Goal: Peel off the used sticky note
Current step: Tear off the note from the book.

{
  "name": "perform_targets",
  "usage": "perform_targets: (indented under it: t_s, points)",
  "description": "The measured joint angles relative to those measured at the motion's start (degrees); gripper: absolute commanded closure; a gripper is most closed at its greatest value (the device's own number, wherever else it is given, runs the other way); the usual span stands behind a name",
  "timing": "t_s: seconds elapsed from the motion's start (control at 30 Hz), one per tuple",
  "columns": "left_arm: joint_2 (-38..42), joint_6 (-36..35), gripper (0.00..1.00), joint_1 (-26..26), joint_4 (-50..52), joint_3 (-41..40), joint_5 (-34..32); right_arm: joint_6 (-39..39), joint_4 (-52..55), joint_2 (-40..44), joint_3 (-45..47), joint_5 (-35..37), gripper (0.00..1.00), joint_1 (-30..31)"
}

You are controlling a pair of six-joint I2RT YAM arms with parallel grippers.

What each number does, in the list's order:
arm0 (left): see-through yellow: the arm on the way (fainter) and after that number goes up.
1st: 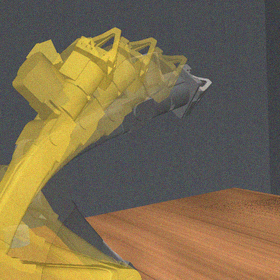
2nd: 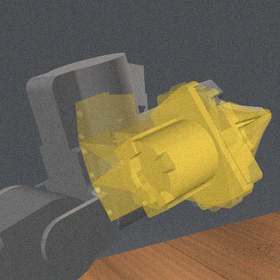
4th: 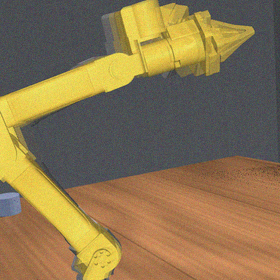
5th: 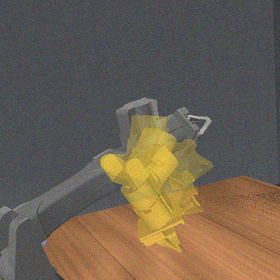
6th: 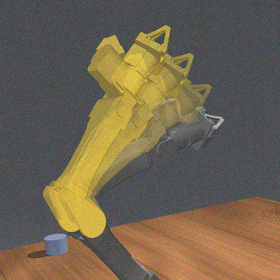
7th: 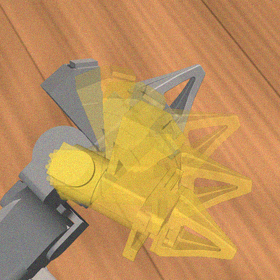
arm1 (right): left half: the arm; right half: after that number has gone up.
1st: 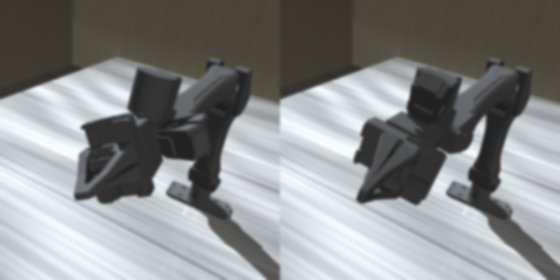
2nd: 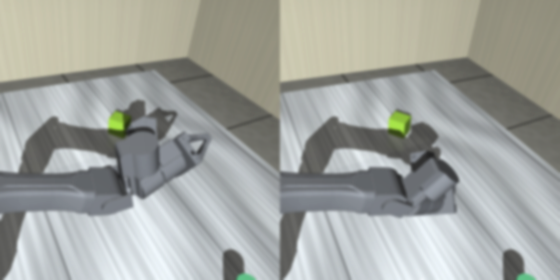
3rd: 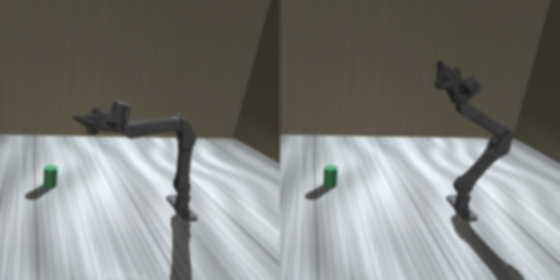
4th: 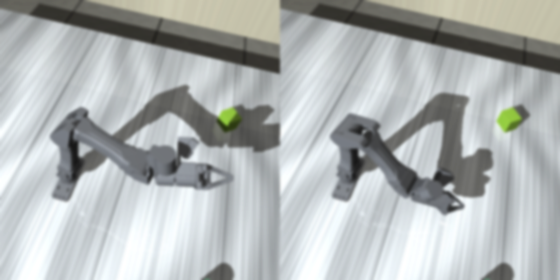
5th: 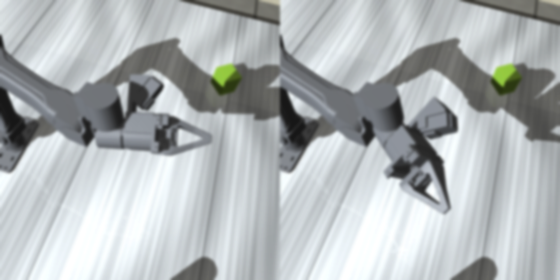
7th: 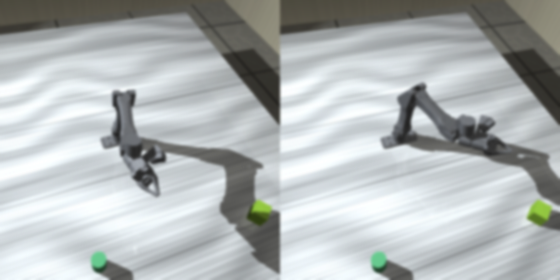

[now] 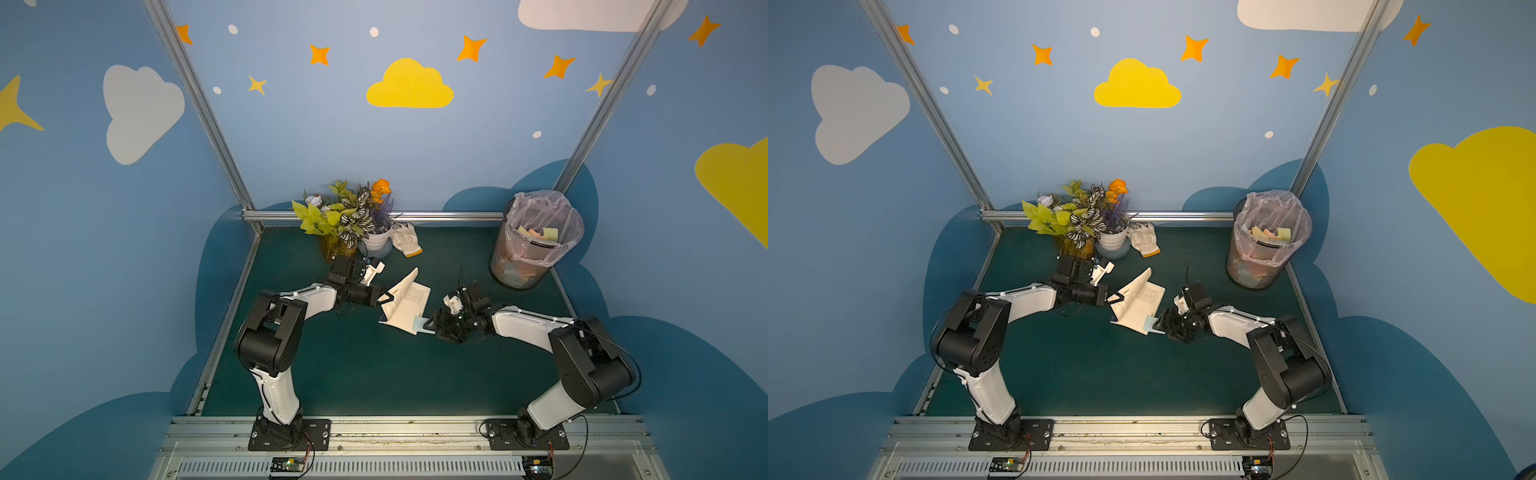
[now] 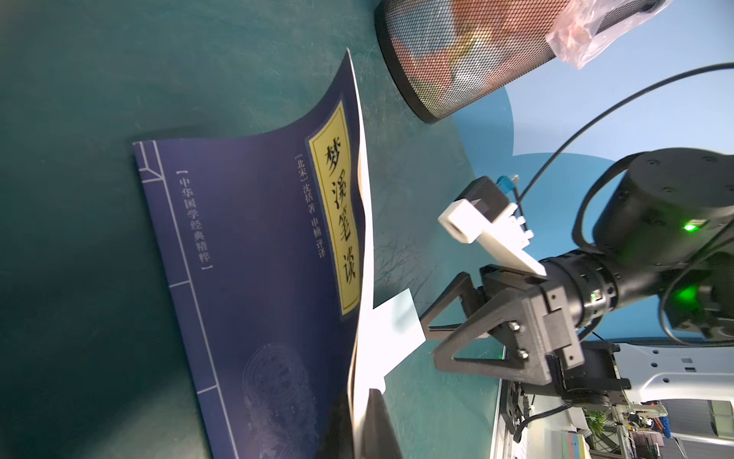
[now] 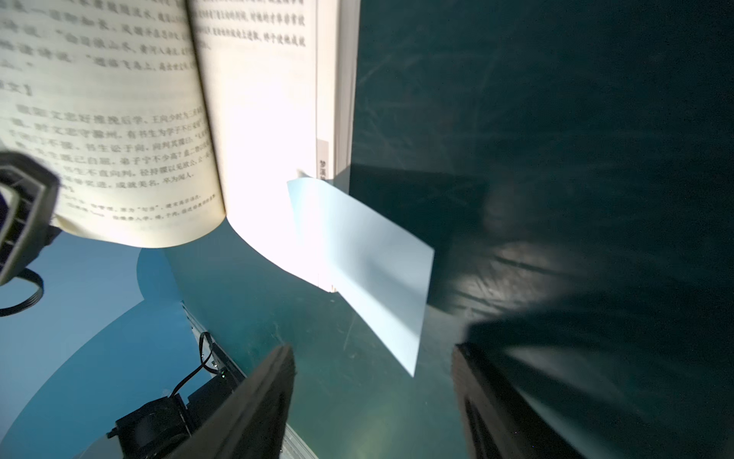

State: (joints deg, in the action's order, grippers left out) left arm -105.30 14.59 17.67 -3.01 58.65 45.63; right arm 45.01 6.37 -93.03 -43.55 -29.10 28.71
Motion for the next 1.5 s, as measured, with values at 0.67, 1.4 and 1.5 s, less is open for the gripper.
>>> perform_targets:
  t_s: [0.67,1.4,1.5]
  points:
    - [-0.15,-0.09,0.97,-0.35,0.17,0.0,-0.24,2.34,-9.35,-4.55,-0.48,-3.74,0.48,0.33]
    - [-0.81,-0.68,0.97,-0.42,0.57,0.0,-0.44,-2.51,2.71,8.26,1.88,8.46,1.0,-5.09]
    - [-0.81,-0.68,0.97,-0.42,0.55,0.0,-0.39,-4.37,6.23,12.63,1.31,9.62,1.0,-6.29]
